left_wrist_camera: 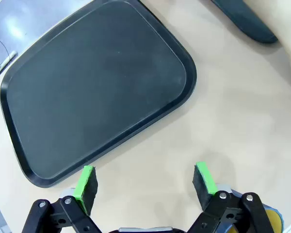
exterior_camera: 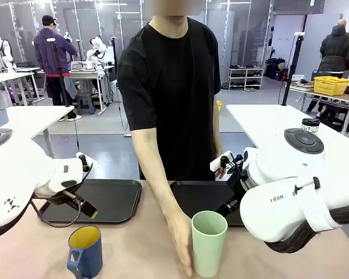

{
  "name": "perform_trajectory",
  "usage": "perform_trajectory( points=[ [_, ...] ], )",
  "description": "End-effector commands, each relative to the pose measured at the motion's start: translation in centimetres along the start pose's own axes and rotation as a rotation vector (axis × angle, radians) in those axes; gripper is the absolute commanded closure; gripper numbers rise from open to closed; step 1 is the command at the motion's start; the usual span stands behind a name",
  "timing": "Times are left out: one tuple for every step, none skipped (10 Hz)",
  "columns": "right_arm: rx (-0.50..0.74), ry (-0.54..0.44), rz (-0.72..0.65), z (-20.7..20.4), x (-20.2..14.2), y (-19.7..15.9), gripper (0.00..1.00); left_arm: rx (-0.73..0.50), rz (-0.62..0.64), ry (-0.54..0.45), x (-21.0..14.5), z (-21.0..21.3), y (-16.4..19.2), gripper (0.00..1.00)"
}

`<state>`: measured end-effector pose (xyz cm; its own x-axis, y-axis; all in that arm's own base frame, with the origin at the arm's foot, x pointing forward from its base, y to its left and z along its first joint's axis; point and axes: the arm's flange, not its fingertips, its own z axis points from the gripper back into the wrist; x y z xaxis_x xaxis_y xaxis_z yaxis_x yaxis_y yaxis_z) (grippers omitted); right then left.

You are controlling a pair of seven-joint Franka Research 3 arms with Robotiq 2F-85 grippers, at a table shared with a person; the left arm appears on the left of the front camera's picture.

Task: Sort and store the cups by type.
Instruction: Pick up the Reusable plastic cup.

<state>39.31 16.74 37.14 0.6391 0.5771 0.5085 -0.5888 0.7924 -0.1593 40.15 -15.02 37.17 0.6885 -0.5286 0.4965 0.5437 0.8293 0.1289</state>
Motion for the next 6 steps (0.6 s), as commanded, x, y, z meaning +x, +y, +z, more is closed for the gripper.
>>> perform_trajectory(
  points=[
    [0.0, 0.0, 0.0, 0.0, 0.0, 0.0, 0.0, 0.0, -0.001, 0.0, 0.02, 0.0, -0.05, 0.0],
    [0.0, 0.0, 0.0, 0.0, 0.0, 0.0, 0.0, 0.0, -0.001, 0.0, 0.02, 0.0, -0.05, 0.0],
    [0.0, 0.0, 0.0, 0.0, 0.0, 0.0, 0.0, 0.0, -0.001, 0.0, 0.02, 0.0, -0.05, 0.0],
    [0.0, 0.0, 0.0, 0.0, 0.0, 0.0, 0.0, 0.0, -0.001, 0.0, 0.02, 0.0, -0.05, 0.0],
    [0.0, 0.0, 0.0, 0.0, 0.0, 0.0, 0.0, 0.0, -0.001, 0.0, 0.02, 0.0, -0.05, 0.0],
    [0.0, 0.0, 0.0, 0.0, 0.0, 0.0, 0.0, 0.0, -0.001, 0.0, 0.02, 0.0, -0.05, 0.0]
  ],
)
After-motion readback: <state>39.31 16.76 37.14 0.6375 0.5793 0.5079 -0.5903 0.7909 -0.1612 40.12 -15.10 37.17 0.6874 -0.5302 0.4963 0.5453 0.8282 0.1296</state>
